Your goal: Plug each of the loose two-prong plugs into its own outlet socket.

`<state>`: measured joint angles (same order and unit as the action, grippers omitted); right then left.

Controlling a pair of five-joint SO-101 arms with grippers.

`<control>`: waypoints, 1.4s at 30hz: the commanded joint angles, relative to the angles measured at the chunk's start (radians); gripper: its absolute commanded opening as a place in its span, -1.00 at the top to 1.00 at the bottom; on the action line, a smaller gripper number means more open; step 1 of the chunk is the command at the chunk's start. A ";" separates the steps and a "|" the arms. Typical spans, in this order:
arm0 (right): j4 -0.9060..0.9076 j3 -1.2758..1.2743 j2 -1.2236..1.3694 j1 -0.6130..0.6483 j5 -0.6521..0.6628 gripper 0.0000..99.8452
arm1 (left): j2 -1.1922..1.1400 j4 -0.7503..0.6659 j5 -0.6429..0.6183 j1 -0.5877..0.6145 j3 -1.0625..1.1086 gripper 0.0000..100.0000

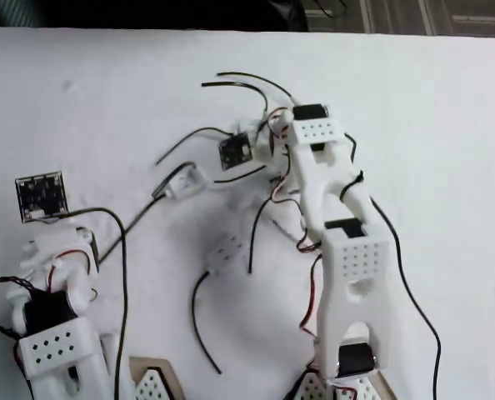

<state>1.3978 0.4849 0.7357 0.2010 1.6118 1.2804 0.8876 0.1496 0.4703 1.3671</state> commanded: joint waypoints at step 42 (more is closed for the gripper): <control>0.294 -0.356 -0.242 -0.344 -0.453 0.96 | 0.010 -0.017 0.011 0.004 -0.003 0.85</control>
<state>1.6893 0.1289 0.5010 -0.1780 1.1592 1.2804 0.8876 0.1496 0.4703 1.3671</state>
